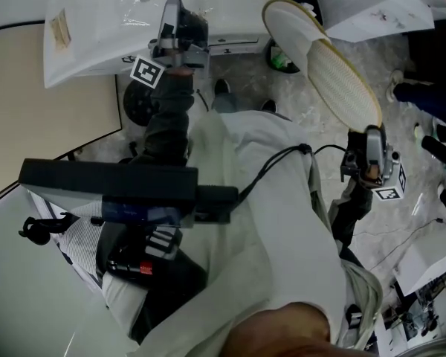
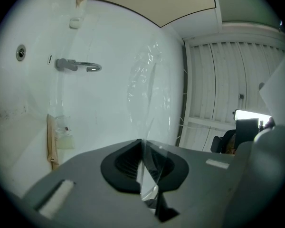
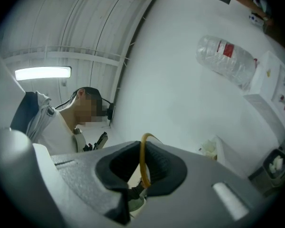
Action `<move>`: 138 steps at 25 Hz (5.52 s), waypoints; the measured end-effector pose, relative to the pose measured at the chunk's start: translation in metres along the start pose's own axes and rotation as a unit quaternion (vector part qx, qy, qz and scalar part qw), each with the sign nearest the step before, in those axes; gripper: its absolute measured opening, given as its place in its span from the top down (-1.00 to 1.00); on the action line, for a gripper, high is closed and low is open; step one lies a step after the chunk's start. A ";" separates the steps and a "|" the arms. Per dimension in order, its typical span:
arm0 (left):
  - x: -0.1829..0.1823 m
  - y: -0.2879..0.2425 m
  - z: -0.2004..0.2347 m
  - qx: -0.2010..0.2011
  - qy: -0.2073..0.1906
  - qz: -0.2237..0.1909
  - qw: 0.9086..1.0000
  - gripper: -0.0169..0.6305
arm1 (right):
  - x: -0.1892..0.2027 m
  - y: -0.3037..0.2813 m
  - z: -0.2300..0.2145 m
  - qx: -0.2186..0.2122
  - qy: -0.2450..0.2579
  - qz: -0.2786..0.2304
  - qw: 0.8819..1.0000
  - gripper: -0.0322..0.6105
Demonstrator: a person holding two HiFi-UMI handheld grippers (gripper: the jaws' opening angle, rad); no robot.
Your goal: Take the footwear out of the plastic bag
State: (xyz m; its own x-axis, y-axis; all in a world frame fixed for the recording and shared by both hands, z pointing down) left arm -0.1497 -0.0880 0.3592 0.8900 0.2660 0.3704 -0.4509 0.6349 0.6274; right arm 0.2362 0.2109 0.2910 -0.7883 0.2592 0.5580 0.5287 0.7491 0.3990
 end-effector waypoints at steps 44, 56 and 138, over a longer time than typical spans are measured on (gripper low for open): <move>0.108 -0.018 0.125 -0.029 0.240 0.104 0.965 0.99 | 0.071 -0.189 -0.186 -0.061 -0.199 -0.145 0.967 0.79; 0.143 -0.007 0.167 -0.187 0.248 0.236 0.921 -0.17 | 0.073 -0.161 -0.276 -0.002 -0.257 -0.243 0.935 0.79; 0.076 0.019 0.017 -0.080 -0.042 0.232 0.969 0.94 | 0.091 -0.183 -0.170 0.139 0.017 0.137 0.981 0.77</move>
State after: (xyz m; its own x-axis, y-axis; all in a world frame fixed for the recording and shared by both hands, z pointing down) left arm -0.0919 -0.0684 0.4110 0.5830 0.4931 0.6457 -0.7782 0.5672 0.2696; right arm 0.1213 -0.0062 0.3931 -0.6155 0.4573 0.6419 0.6093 0.7927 0.0196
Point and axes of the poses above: the fingertips, and each gripper's own axes: y backward along the fingers, z to its left, x out of its underside, the point moved 6 cm from there along y, backward along the fingers, and after that the axes turned 13 degrees about -y, right-handed, at the moved point
